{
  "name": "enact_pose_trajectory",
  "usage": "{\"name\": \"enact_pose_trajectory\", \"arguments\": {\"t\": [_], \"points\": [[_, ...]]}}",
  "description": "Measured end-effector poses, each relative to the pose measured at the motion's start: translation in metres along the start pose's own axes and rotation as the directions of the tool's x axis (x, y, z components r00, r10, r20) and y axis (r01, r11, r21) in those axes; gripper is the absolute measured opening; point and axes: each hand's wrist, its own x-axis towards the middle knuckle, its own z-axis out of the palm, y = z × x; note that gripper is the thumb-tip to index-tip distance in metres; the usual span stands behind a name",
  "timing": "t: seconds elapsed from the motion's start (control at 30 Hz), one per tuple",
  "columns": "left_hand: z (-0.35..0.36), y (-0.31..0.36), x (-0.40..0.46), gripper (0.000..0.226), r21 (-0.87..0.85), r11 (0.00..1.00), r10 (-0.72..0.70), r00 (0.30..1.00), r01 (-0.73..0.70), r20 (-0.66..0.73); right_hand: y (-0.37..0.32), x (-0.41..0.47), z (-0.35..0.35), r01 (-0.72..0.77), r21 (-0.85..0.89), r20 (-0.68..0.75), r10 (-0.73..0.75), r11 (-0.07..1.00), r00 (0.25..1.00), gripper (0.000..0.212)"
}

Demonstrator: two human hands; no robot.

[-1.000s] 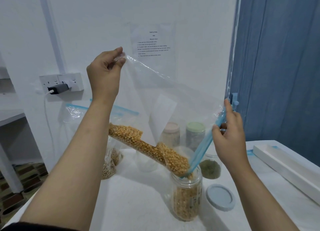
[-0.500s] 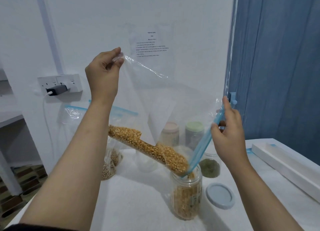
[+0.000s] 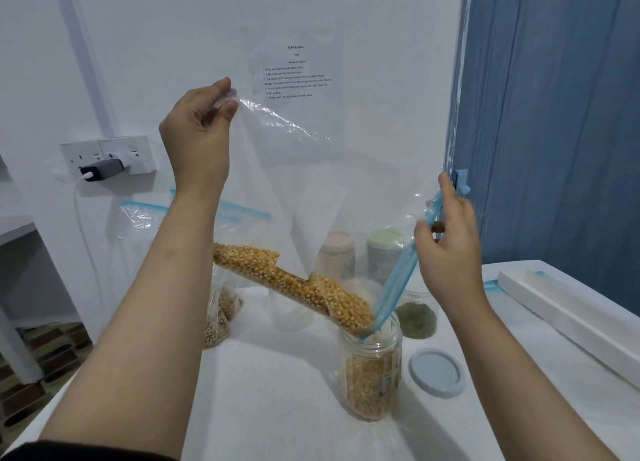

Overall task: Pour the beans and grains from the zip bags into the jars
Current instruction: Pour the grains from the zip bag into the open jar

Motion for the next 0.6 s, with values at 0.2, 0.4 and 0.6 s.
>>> {"name": "enact_pose_trajectory", "arguments": {"t": [0.2,0.4,0.6], "points": [[0.001,0.0011,-0.0014,0.029,-0.004,1.0,0.004,1.0,-0.004,-0.001,0.0006,0.0029,0.0035,-0.002,-0.031,-0.048,0.0,1.0,0.999,0.052],[0.0011,0.003,-0.0018,0.029,-0.009,1.0,0.002,1.0,-0.002,0.0,0.0,0.0037,0.0048,-0.001,-0.058,-0.06,-0.003,0.998,0.998,0.051],[0.0009,0.0049,-0.0033,0.029,-0.016,1.0,0.008,1.0,-0.008,-0.005,0.0,0.0029,0.0023,0.001,-0.049,-0.06,-0.004,0.999,0.998,0.053]]}}
